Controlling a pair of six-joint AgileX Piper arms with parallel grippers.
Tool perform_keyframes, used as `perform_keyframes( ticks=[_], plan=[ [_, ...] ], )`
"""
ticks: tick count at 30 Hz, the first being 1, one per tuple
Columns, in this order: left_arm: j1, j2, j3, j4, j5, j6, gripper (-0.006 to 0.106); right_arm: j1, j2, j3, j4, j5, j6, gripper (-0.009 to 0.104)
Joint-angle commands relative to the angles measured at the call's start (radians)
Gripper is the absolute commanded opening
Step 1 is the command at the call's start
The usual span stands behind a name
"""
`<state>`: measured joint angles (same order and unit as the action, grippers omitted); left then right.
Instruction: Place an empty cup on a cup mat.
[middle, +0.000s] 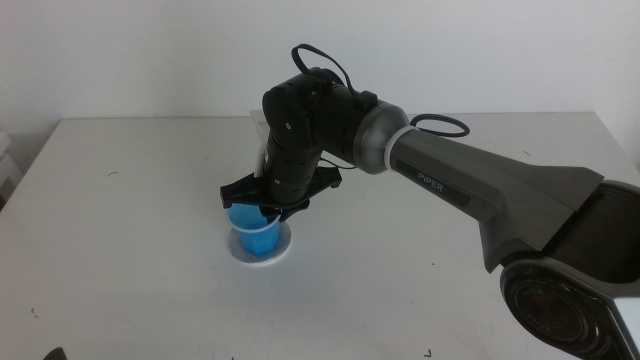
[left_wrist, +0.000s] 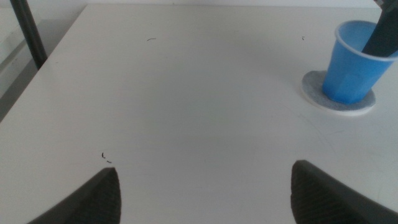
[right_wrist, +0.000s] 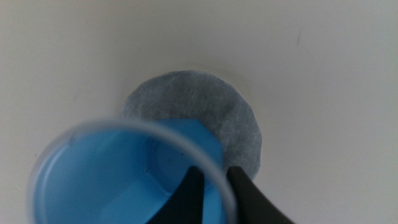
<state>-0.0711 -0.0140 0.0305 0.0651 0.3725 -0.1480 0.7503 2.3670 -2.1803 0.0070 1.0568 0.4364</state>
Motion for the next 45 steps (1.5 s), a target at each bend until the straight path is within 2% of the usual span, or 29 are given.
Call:
perform_keyframes(
  ticks=[1,9,15,20,27,32,37,42,45],
  plan=[
    [0.001,-0.005,-0.006,0.0,-0.067,-0.011,0.105,0.002,-0.07,-0.033,-0.015,-0.027,-0.001,0.019],
    [0.001,-0.005,-0.006,0.0,-0.067,-0.011,0.105,-0.012,-0.126,-0.033,-0.022,-0.011,0.008,0.059],
    [0.001,-0.005,-0.006,0.0,-0.067,-0.011,0.105,-0.07,-0.248,-0.03,-0.084,0.088,0.004,0.076],
    [0.001,-0.005,-0.006,0.0,-0.067,-0.011,0.105,-0.139,-0.4,0.071,-0.1,0.079,-0.02,0.077],
    [0.001,-0.005,-0.006,0.0,-0.067,-0.011,0.105,-0.301,-0.705,0.378,-0.101,-0.057,-0.055,0.077],
    [0.001,-0.005,-0.006,0.0,-0.067,-0.011,0.105,-0.449,-0.919,0.608,-0.076,-0.147,-0.086,0.077],
    [0.001,-0.005,-0.006,0.0,-0.067,-0.011,0.105,-0.595,-1.114,0.806,-0.044,-0.235,-0.184,0.08],
    [0.001,-0.005,-0.006,0.0,-0.067,-0.011,0.105,-0.681,-1.293,1.037,-0.045,-0.308,-0.283,0.08],
    [0.001,-0.005,-0.006,0.0,-0.067,-0.011,0.105,-0.682,-1.422,1.171,-0.065,-0.361,-0.295,0.08]
  ],
)
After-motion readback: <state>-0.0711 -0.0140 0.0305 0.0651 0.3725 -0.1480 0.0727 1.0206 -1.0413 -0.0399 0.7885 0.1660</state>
